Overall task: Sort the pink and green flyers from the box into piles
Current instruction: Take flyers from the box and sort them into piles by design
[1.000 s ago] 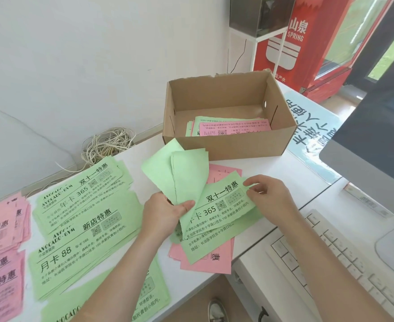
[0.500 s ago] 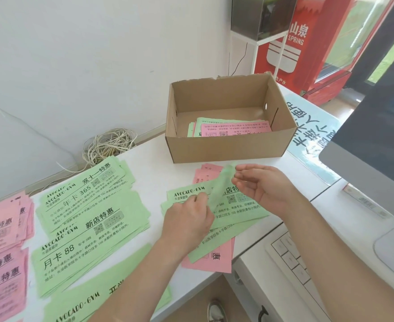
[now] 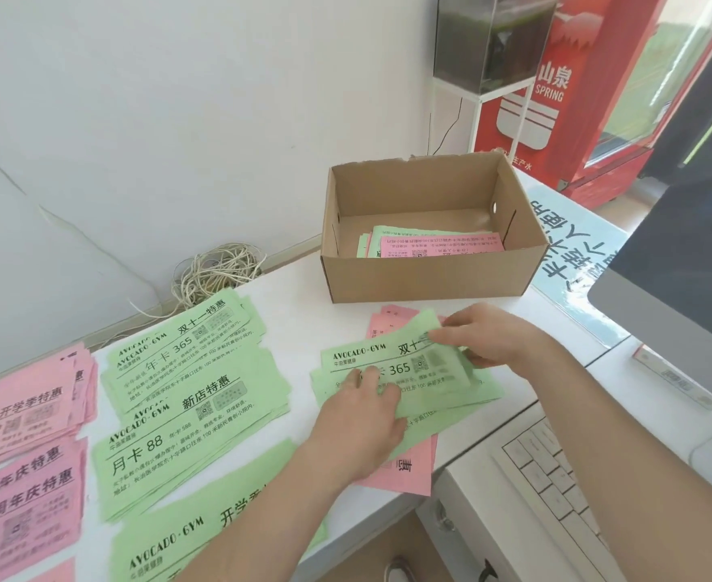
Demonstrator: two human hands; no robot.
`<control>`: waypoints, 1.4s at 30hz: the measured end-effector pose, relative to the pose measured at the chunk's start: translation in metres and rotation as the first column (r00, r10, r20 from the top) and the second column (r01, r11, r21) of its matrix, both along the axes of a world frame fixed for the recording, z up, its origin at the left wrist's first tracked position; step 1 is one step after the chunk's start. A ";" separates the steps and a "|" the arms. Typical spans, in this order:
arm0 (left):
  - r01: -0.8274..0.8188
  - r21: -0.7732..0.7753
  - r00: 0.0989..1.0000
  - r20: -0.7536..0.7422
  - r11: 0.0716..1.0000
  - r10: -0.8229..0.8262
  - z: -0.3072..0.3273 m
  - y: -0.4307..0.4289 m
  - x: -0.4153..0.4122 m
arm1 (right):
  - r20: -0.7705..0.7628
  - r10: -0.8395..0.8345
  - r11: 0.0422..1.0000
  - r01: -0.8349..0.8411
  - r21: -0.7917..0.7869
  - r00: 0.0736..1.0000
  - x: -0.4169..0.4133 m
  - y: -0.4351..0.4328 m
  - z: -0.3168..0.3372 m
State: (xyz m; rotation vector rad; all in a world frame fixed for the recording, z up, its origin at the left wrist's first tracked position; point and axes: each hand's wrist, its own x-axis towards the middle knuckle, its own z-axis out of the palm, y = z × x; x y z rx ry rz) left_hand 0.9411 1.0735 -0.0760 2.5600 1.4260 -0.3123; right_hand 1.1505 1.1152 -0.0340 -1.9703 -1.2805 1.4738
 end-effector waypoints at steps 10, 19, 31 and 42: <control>-0.548 -0.042 0.501 0.784 0.836 0.368 0.017 -0.004 -0.046 | -0.158 -0.154 0.896 0.206 0.394 0.975 -0.001 -0.045 0.007; -0.466 -0.472 0.227 0.753 0.748 0.617 0.025 -0.005 -0.041 | -0.133 -0.102 0.891 0.150 0.429 0.986 -0.016 -0.046 -0.006; -0.536 -0.473 -0.003 0.829 0.699 0.559 0.058 -0.032 -0.105 | 0.023 -0.031 0.841 0.014 0.541 0.999 -0.062 -0.045 0.013; -0.635 -0.598 -0.156 0.719 0.489 0.677 0.059 -0.053 -0.233 | -0.153 0.024 0.906 0.043 0.420 0.988 -0.179 0.012 0.015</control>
